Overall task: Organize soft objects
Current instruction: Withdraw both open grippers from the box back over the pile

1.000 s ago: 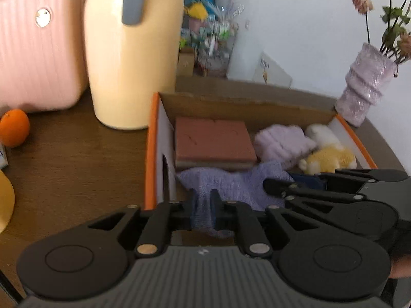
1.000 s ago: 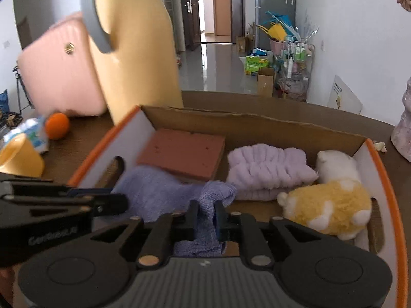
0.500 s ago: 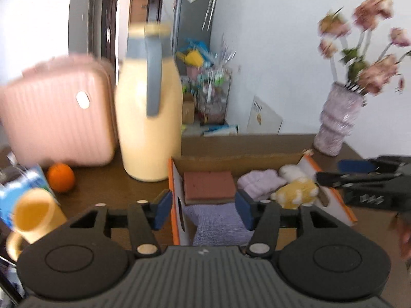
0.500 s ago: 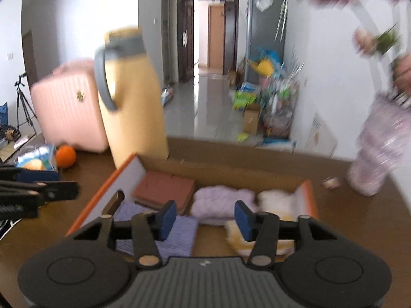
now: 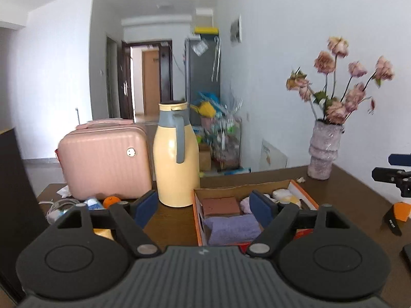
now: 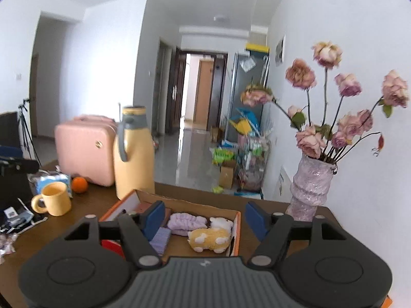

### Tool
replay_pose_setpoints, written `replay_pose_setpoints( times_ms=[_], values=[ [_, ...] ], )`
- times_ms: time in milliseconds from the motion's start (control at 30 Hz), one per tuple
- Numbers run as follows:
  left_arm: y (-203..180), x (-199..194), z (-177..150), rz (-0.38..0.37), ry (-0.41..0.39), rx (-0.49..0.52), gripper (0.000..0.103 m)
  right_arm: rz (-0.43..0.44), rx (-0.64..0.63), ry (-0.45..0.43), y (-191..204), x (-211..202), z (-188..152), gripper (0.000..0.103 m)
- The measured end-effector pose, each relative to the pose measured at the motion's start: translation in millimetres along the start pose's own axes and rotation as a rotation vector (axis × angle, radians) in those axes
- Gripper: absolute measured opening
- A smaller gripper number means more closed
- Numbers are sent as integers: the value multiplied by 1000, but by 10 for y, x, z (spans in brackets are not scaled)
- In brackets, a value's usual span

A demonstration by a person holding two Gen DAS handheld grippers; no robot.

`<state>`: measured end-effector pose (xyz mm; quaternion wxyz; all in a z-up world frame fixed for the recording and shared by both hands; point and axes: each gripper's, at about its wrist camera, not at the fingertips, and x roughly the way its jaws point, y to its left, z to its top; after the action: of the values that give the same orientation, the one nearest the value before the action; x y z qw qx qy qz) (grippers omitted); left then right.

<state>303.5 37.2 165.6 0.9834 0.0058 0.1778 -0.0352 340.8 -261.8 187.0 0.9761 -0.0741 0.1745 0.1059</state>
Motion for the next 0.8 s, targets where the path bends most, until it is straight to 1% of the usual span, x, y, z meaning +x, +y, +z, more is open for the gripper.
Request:
replay_pose_setpoints(
  times_ms=[33,67,100,133,233,333,367,400,467,533,600,667,700,733,767,800],
  values=[
    [18,-114,-127,-11,-15,-25,86,4,4,-21,30,-96,-71,73],
    [38,-220,-282,-31,-25,-49,87,10,11,-43,57,-200,-162,74],
    [31,-305,-446,-35,-24,-55,87,20,18,-65,86,-330,-290,75],
    [3,-399,-623,-20,-20,-49,87,31,19,-81,109,-450,-404,76],
    [-137,-642,-1065,-10,-17,11,88,60,9,-112,215,-787,-816,77],
    [-198,-887,-1413,-22,-25,17,92,49,-18,-130,342,-1061,-1170,80],
    [-199,-965,-1519,-23,-25,3,94,51,-29,-136,387,-1147,-1282,83],
    [-184,-1050,-1624,-12,-21,-14,94,56,-32,-142,434,-1237,-1407,84],
    [-145,-1210,-1836,-16,-14,-60,95,66,-14,-129,521,-1382,-1651,84],
    [-86,-1291,-2018,-25,27,-114,95,75,-2,-110,601,-1503,-1886,84],
    [-48,-1289,-2094,-24,72,-127,95,77,-11,-105,681,-1640,-2120,84],
    [-44,-1253,-2101,-9,79,-110,95,70,6,-93,698,-1709,-2272,84],
    [-47,-1229,-2086,-3,77,-107,95,74,42,-83,684,-1715,-2305,84],
    [-44,-1210,-2078,-5,75,-109,95,97,55,-71,675,-1701,-2313,84],
    [-41,-1187,-2075,-10,73,-116,95,117,49,-66,678,-1683,-2308,84],
    [-41,-1155,-2073,-13,76,-125,95,112,35,-70,690,-1657,-2289,84]
  ],
)
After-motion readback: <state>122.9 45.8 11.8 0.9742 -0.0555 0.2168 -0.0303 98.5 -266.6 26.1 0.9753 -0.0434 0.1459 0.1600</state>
